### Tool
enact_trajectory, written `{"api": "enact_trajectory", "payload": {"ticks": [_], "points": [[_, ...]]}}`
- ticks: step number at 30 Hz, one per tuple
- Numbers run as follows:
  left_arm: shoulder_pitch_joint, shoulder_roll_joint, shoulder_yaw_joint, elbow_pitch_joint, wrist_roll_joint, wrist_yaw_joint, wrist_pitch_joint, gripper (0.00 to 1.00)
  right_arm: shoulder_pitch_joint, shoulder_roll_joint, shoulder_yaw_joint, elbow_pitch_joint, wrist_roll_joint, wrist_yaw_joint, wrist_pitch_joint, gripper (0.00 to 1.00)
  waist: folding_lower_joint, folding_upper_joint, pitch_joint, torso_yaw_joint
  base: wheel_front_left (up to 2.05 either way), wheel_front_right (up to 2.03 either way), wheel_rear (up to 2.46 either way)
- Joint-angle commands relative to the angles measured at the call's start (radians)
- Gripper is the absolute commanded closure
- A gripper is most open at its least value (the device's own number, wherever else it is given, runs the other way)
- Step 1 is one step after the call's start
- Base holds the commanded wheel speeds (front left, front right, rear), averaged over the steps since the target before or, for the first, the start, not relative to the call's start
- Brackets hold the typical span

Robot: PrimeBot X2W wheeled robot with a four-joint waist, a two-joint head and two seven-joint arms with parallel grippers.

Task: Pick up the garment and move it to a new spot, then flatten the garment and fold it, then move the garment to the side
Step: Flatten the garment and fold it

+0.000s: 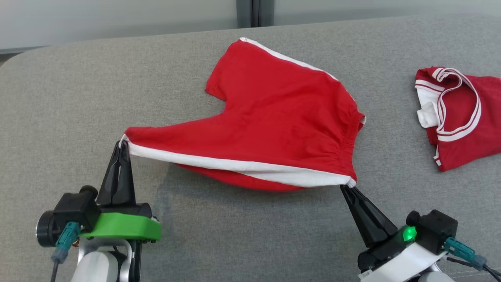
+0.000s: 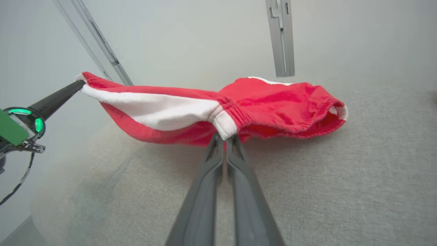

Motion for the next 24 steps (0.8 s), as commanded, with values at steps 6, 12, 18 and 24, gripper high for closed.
{"api": "enact_trajectory", "payload": {"ticks": [6, 12, 18, 24], "points": [[0.112, 0.05, 0.009, -0.279, 0.032, 0.061, 0.109, 1.0, 0.102, 0.009, -0.063, -0.188, -0.031, -0.001, 0.074, 1.0, 0.0, -0.0001, -0.041, -0.042, 0.0, 0.0, 0.0], [0.097, 0.073, 0.003, -0.356, 0.019, 0.056, 0.189, 1.0, 0.124, 0.038, -0.104, -0.252, -0.018, -0.001, 0.127, 1.0, 0.0, -0.0001, -0.024, -0.07, 0.0, 0.0, 0.0], [-0.051, 0.069, -0.021, -0.229, -0.028, 0.003, 0.255, 1.0, 0.056, 0.066, -0.137, -0.191, 0.015, -0.001, 0.13, 1.0, 0.0, -0.0001, 0.045, -0.088, 0.0, 0.0, 0.0], [-0.295, 0.059, -0.038, 0.038, -0.077, -0.071, 0.303, 1.0, -0.084, 0.085, -0.133, -0.048, 0.09, -0.001, 0.115, 1.0, 0.0, -0.0001, 0.149, -0.114, 0.0, 0.0, 0.0]]}}
